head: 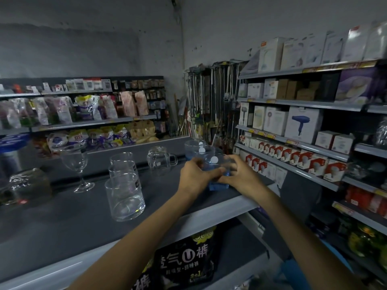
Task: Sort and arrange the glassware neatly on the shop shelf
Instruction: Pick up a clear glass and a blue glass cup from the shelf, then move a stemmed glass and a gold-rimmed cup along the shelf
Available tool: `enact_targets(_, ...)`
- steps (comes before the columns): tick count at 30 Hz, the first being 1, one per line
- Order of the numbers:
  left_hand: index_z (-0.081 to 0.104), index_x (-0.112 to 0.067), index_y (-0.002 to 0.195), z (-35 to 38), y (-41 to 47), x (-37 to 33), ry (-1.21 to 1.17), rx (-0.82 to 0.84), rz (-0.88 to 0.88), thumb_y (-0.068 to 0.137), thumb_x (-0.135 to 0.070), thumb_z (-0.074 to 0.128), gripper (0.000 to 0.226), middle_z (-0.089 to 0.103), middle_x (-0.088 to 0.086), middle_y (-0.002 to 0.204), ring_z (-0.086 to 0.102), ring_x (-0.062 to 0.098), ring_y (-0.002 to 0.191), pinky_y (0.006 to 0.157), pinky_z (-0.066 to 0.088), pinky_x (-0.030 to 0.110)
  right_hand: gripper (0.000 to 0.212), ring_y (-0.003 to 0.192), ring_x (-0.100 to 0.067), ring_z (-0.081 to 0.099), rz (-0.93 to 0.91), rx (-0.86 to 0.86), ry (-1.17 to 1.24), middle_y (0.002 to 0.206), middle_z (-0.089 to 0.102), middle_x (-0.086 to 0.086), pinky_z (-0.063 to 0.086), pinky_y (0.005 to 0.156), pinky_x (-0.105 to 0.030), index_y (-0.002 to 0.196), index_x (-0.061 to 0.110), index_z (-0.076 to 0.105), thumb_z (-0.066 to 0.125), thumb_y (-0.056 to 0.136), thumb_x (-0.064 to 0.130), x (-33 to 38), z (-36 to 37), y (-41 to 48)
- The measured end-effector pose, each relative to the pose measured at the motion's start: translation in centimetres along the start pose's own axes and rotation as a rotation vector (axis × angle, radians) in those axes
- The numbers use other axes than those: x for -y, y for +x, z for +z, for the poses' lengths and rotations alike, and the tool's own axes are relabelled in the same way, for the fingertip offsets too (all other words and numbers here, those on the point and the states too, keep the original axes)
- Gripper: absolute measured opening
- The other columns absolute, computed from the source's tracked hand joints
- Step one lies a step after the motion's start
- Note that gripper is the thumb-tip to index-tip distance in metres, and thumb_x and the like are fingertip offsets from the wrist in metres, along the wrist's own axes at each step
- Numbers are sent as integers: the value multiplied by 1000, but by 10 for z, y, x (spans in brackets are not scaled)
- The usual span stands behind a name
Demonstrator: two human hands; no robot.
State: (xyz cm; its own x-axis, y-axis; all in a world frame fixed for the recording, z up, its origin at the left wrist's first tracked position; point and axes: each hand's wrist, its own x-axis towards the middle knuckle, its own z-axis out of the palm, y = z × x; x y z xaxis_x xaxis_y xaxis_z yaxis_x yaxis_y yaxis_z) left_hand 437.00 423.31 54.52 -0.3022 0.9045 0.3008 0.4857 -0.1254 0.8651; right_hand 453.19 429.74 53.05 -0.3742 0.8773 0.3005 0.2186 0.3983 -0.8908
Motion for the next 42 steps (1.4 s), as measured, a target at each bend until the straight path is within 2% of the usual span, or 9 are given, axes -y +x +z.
enact_targets(6, 52, -13, 144, 1, -5, -5, 12, -17, 7, 75, -42, 90, 84, 64, 4, 131, 64, 21, 116, 99, 56, 38, 76, 111, -20, 65, 57, -57, -107, 116, 63, 3, 57, 90, -35, 139, 21, 45, 88, 77, 13, 10, -4, -14)
enact_targets(10, 52, -15, 143, -20, -18, -9, 87, -1, 87, 85, -26, 84, 67, 63, 4, 134, 63, 22, 116, 96, 57, 36, 61, 105, -21, 67, -55, -343, -156, 111, 62, 0, 58, 90, -33, 139, 13, 52, 80, 85, 7, 25, 5, -52)
enact_targets(14, 63, -25, 130, -70, -65, -14, 38, -46, 239, 89, -25, 80, 44, 68, -11, 122, 66, 5, 105, 86, 56, 22, 45, 99, -4, 69, -247, -363, -96, 111, 68, 5, 58, 86, -20, 131, 18, 61, 77, 90, 11, 63, 46, -92)
enact_targets(17, 68, -25, 122, -129, -117, -7, -18, -123, 329, 97, -19, 71, 26, 72, -13, 113, 69, 4, 105, 84, 55, 20, 38, 101, 2, 67, -315, -259, -7, 112, 69, 10, 55, 88, -15, 129, 22, 63, 73, 93, 17, 105, 96, -111)
enact_targets(21, 68, -17, 118, -227, -182, 27, 89, -391, 399, 98, -9, 67, 22, 73, -9, 109, 72, 15, 104, 84, 57, 24, 30, 106, 1, 66, -384, -49, 121, 111, 69, 16, 55, 91, -19, 123, 29, 64, 70, 95, 25, 155, 188, -127)
enact_targets(27, 68, -13, 117, -391, -284, 91, 345, -715, 259, 99, -8, 66, 19, 72, -6, 104, 71, 13, 97, 83, 55, 24, 24, 105, 1, 67, -430, 348, 328, 108, 70, 19, 56, 92, -26, 115, 34, 66, 72, 93, 27, 231, 367, -164)
enact_targets(31, 66, -17, 121, -498, -358, 128, 498, -835, 151, 102, -20, 64, 19, 70, -8, 107, 69, 15, 103, 87, 55, 36, 23, 105, 0, 67, -469, 547, 418, 106, 71, 17, 56, 93, -25, 112, 34, 66, 73, 93, 25, 285, 490, -202)
enact_targets(36, 64, -25, 124, -646, -436, 181, 757, -894, 19, 101, -30, 63, 24, 67, -10, 113, 64, 4, 108, 86, 55, 34, 25, 104, -4, 66, -499, 699, 370, 109, 69, 10, 56, 94, -31, 116, 29, 66, 73, 93, 20, 352, 647, -236)
enact_targets(42, 57, -20, 138, -818, -457, 238, 1242, -745, -178, 94, -44, 56, 50, 62, 5, 130, 60, 33, 114, 89, 53, 46, 27, 98, -17, 65, -664, 662, 3, 106, 67, 1, 56, 90, -41, 115, 20, 67, 75, 90, 20, 418, 815, -223)
